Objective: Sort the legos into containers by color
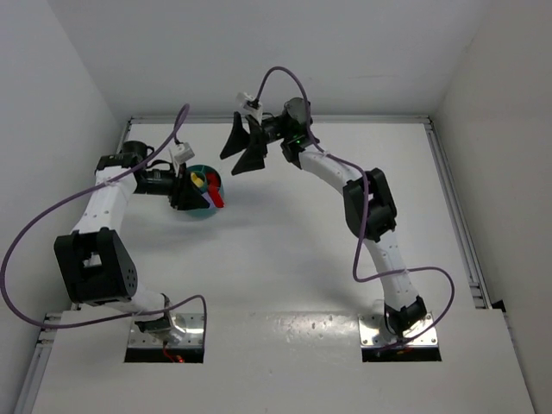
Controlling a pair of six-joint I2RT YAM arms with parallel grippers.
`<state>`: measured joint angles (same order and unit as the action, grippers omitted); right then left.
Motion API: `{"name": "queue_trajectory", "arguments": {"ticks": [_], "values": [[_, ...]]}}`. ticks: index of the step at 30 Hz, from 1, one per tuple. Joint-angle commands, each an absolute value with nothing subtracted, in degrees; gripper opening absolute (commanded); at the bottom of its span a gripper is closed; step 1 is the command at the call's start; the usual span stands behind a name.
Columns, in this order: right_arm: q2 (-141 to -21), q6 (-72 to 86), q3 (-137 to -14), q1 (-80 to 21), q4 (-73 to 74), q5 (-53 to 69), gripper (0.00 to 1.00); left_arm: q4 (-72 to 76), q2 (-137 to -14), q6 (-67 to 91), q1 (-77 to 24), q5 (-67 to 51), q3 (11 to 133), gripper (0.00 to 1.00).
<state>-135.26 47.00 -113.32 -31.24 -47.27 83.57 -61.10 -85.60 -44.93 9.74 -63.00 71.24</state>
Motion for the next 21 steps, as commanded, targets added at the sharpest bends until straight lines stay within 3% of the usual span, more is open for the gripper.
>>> {"name": "queue_trajectory", "arguments": {"ticks": [1, 21], "values": [[-139.9, 62.2, -118.0, -33.1, -65.5, 92.4, 0.77, -65.7, -84.4, -51.5, 8.1, -66.6, 73.6, 0.07], [-143.2, 64.9, -119.5, -34.8, -64.4, 92.4, 0.69, -54.2, -80.5, -40.3, 4.8, -66.6, 73.6, 0.07]]}}
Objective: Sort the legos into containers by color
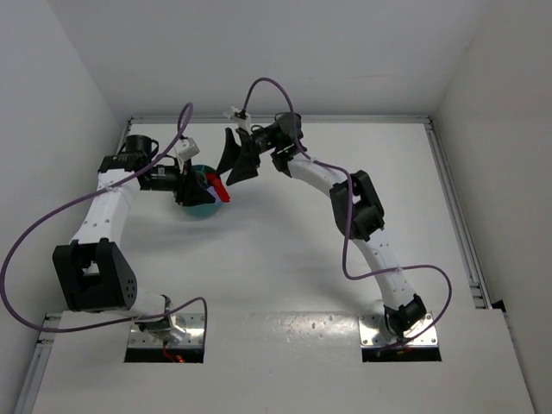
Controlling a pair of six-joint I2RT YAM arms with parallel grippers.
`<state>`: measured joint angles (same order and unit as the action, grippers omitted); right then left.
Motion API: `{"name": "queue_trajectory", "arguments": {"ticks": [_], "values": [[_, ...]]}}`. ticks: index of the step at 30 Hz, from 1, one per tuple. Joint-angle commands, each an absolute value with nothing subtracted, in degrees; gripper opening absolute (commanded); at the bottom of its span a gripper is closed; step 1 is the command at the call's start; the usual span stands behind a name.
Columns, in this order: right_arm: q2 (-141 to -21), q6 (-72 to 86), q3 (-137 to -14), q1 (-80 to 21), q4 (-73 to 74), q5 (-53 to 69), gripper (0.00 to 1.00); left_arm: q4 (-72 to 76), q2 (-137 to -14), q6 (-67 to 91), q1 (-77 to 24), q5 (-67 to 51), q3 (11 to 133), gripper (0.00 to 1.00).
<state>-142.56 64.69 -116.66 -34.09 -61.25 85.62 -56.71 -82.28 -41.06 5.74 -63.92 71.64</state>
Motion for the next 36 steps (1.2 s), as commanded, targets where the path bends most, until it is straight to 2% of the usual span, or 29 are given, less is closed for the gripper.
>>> {"name": "queue_trajectory", "arguments": {"ticks": [1, 6, 15, 17, 18, 21, 22, 23, 30, 36], "values": [[-143.2, 65.5, -120.3, -35.3, -64.4, 92.4, 0.66, -54.2, -80.5, -40.3, 4.7, -66.6, 73.6, 0.07], [-143.8, 66.0, -121.4, -35.3, -64.4, 92.4, 0.62, -51.6, -80.5, -37.5, 4.7, -66.6, 73.6, 0.07], [-144.9, 66.0, -122.5, -35.9, -63.8, 92.4, 0.41, -49.2, -80.0, -35.7, 3.6, -66.1, 73.6, 0.05], [-144.9, 66.0, -122.5, -35.9, -63.8, 92.4, 0.34, -49.2, -80.0, -35.1, 3.6, -66.1, 73.6, 0.05], [-144.9, 66.0, -122.5, -35.9, -63.8, 92.4, 0.27, -48.7, -80.0, -35.1, 3.6, -65.6, 73.6, 0.05], [-145.5, 67.3, -122.5, -35.9, -63.8, 92.4, 0.13, -48.7, -80.0, -35.1, 3.6, -65.0, 73.6, 0.05], [-145.5, 67.3, -122.5, -35.9, -64.4, 92.4, 0.04, -48.7, -79.5, -34.5, 3.6, -65.0, 72.9, 0.05], [-145.5, 67.8, -122.5, -35.9, -64.9, 92.4, 0.01, -48.7, -79.5, -34.5, 3.6, -64.4, 72.9, 0.05], [-144.4, 72.0, -122.5, -32.6, -68.7, 92.4, 0.0, -49.9, -75.3, -37.7, 6.1, -61.7, 66.8, 0.05], [-143.9, 72.0, -124.6, -30.2, -66.0, 92.5, 0.0, -58.9, -73.9, -46.8, 9.4, -59.9, 65.6, 0.04]]}}
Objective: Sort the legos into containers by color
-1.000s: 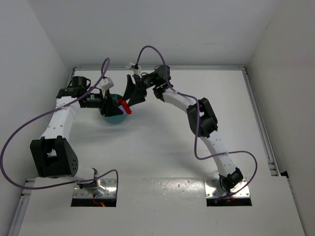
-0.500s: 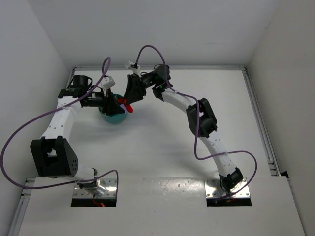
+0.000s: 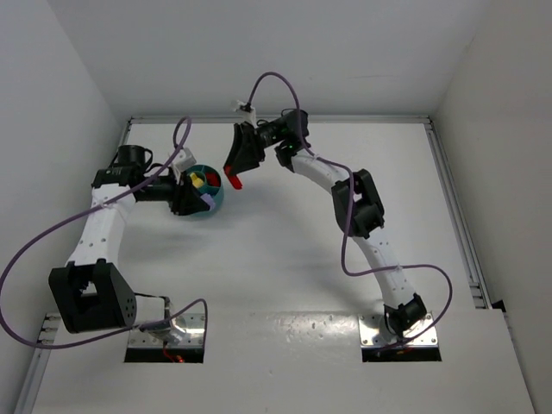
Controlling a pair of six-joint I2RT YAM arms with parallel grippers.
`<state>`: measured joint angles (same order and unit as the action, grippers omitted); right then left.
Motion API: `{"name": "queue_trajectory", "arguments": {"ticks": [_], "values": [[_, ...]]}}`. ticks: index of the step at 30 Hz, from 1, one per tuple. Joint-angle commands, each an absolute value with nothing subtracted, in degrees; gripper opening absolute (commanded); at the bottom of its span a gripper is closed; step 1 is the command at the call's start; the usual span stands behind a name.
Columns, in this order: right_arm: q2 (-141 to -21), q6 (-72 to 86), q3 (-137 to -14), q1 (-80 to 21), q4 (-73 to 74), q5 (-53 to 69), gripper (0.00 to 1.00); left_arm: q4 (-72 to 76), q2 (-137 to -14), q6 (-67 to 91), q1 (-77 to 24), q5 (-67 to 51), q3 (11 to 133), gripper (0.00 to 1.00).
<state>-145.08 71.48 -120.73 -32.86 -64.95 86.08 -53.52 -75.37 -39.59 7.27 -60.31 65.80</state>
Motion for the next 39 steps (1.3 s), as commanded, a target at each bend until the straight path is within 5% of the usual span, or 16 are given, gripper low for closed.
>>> {"name": "queue_trajectory", "arguments": {"ticks": [1, 9, 16, 39], "values": [[-143.9, 72.0, -124.6, -29.6, -66.0, 92.5, 0.0, -60.0, -73.9, -47.9, 10.0, -59.2, 65.6, 0.04], [-146.2, 64.1, -122.2, -29.5, -64.9, 78.2, 0.0, -52.8, -72.8, -37.7, 17.7, -61.6, 65.6, 0.04], [-141.2, 17.1, -119.5, -32.2, -23.0, 57.0, 0.0, -44.0, -72.2, -27.7, 22.0, -62.8, 65.0, 0.04], [-146.8, 15.3, -123.0, -33.8, -22.6, 51.4, 0.0, -38.3, -72.8, -22.9, 22.5, -61.8, 62.7, 0.04]]}}
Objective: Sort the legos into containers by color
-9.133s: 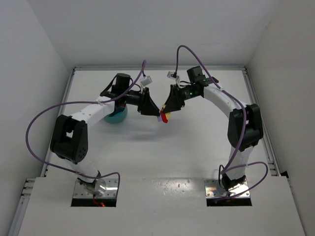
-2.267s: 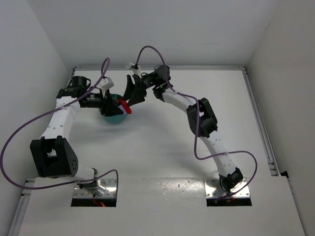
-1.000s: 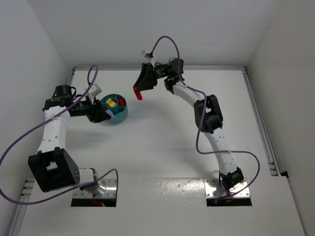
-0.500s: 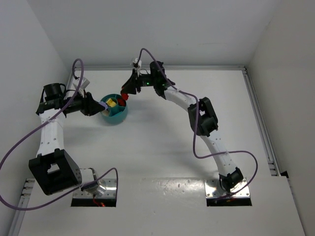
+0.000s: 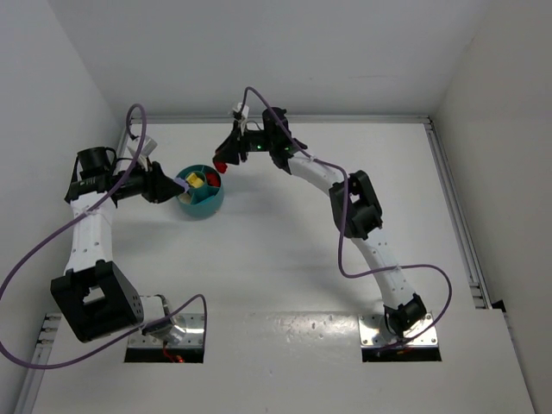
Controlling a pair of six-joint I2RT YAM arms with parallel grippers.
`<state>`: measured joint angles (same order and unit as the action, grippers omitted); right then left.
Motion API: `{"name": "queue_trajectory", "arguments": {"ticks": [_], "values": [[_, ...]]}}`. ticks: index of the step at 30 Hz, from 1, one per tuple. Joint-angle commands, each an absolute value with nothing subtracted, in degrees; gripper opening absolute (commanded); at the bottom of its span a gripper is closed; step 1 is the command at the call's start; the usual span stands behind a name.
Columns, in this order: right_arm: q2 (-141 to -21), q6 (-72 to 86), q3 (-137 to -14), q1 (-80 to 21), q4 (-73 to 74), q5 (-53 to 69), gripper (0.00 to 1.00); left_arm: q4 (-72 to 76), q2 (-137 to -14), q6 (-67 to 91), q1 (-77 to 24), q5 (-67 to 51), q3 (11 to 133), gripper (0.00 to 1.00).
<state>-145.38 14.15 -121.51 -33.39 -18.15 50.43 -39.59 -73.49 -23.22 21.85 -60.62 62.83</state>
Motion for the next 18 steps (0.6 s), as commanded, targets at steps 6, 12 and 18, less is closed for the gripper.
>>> {"name": "queue_trajectory", "arguments": {"ticks": [6, 12, 18], "values": [[-147.3, 16.3, -123.8, -34.4, -22.9, 56.0, 0.0, -37.8, -72.8, -22.3, 22.5, -61.3, 62.1, 0.04], [-147.8, 15.3, -124.4, -35.0, -22.2, 56.0, 0.0, -36.7, -72.8, -21.3, 22.5, -61.3, 62.1, 0.04], [-149.0, 15.3, -125.4, -36.0, -22.9, 56.5, 0.0, -36.7, -72.8, -21.3, 22.5, -60.7, 62.1, 0.04]]}}
